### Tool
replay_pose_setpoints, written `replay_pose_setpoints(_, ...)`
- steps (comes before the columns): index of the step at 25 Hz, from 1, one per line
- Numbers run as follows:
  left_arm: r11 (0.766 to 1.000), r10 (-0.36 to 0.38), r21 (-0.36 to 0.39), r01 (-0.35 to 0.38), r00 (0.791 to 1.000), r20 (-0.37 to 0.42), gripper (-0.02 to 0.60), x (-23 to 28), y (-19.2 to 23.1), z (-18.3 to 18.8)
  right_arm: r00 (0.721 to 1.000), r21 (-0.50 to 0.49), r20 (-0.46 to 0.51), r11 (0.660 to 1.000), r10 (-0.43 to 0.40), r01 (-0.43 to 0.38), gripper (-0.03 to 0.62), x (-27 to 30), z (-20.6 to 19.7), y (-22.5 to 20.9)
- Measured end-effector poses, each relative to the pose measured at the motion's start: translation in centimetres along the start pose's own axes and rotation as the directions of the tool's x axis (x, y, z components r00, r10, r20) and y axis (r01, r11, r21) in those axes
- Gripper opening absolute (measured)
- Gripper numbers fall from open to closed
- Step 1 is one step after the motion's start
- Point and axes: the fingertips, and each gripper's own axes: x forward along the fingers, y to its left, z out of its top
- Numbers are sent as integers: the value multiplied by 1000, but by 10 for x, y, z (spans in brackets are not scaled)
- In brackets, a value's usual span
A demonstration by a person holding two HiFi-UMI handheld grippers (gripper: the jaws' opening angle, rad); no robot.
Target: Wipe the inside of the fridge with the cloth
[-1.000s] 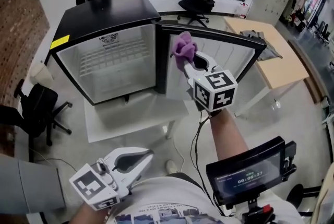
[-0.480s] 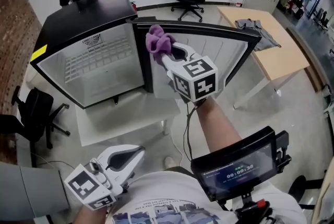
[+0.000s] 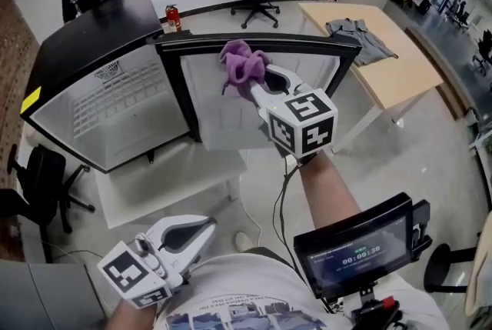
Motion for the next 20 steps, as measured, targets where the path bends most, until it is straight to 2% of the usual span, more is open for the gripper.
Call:
replay_pose_setpoints(8, 995, -99, 2, 99, 995, -21, 8, 32, -14, 1, 990, 15, -6, 990, -139, 139, 74, -52, -6, -59)
replay_pose_setpoints(14, 990, -140, 13, 141, 989, -37, 8, 41, -14, -7, 965, 26, -17, 965, -261, 261, 74, -85, -15, -93)
replay_pose_setpoints(20, 987, -163, 11, 163, 986, -45, 8, 47, -21, -8, 942, 40, -31, 941, -334, 335, 74, -111, -19, -119)
